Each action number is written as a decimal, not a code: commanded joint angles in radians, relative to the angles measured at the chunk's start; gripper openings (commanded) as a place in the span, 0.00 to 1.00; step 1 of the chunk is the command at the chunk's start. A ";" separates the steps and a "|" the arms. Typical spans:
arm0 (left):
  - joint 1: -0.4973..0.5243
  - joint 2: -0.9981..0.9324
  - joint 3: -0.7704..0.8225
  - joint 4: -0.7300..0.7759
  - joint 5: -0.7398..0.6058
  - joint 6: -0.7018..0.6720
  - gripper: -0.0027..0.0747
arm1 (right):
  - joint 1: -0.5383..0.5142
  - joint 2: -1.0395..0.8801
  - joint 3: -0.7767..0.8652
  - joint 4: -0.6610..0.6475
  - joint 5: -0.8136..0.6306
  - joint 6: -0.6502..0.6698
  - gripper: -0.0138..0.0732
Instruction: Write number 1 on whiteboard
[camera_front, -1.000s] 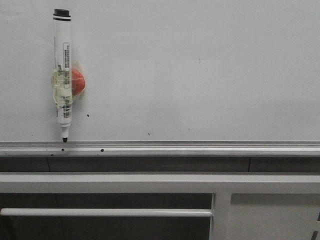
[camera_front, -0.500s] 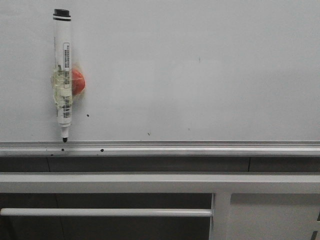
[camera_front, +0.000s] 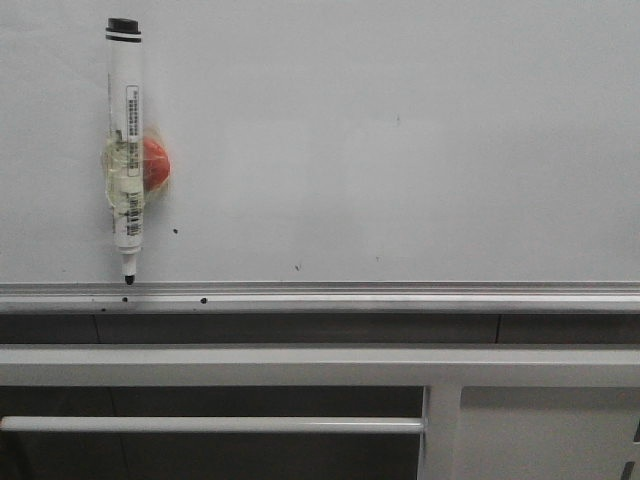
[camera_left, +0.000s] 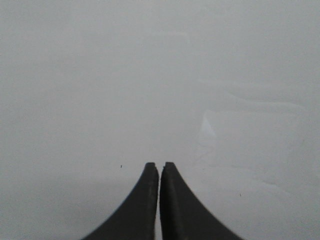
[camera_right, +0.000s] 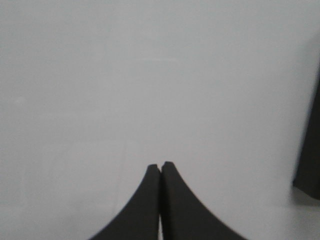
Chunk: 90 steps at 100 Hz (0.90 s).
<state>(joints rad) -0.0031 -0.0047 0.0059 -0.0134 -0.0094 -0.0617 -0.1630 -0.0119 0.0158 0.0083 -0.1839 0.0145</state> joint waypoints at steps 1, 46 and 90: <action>0.000 -0.022 0.006 -0.015 -0.075 -0.003 0.01 | -0.006 -0.014 0.024 0.027 -0.117 0.016 0.08; 0.000 0.101 -0.119 -0.017 -0.061 -0.003 0.01 | -0.006 0.054 -0.274 0.193 0.463 0.049 0.09; 0.000 0.403 -0.509 -0.077 0.021 0.006 0.10 | 0.003 0.331 -0.584 0.193 0.645 0.049 0.09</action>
<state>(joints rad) -0.0031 0.3665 -0.4562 -0.1021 0.0818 -0.0596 -0.1610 0.2946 -0.5415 0.1976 0.5497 0.0751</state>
